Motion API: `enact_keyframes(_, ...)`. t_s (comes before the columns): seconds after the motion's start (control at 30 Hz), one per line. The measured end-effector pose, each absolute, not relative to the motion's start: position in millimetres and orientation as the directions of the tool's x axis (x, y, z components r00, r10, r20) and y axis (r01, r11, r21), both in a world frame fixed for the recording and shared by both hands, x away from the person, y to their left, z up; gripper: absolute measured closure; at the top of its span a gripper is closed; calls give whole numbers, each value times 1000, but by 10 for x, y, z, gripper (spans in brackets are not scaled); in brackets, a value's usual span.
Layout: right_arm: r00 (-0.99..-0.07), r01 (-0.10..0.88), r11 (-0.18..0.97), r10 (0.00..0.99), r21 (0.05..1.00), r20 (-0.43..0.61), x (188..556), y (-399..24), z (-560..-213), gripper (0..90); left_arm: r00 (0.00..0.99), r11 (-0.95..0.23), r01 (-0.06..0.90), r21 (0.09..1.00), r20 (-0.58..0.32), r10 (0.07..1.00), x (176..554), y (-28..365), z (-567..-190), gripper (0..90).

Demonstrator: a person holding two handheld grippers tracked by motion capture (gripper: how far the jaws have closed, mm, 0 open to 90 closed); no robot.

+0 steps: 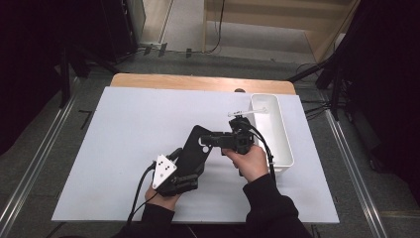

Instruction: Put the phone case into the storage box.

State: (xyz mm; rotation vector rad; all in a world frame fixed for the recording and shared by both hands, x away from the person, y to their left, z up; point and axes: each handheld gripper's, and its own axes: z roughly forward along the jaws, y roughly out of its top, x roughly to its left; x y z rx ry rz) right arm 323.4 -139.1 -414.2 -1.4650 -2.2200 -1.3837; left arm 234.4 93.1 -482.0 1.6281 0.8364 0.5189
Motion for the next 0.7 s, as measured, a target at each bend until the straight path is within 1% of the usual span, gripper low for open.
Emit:
enact_keyframes(0.07,-506,794,96,651,600,566,3248,-1401,-4149,498,646,-65,238,969,-108,756,2338,930,-4817,136)
enact_keyframes(0.1,-480,818,75,636,570,605,3266,-1427,-4151,574,649,-71,235,969,-103,754,2331,930,-4813,136)
enact_keyframes(0.13,-476,821,69,633,567,611,3273,-1434,-4154,607,650,-69,233,970,-103,753,2329,925,-4814,136)
enact_keyframes(0.17,-446,843,56,627,535,638,3274,-1442,-4145,654,651,-69,236,969,-105,751,2328,923,-4814,136)
enact_keyframes(0.23,-434,853,48,617,520,656,3287,-1462,-4151,702,652,-69,236,969,-106,751,2327,920,-4814,136)
enact_keyframes(0.7,-429,857,44,612,513,665,3259,-1465,-4091,741,652,-87,231,969,-87,753,2319,896,-4829,135)
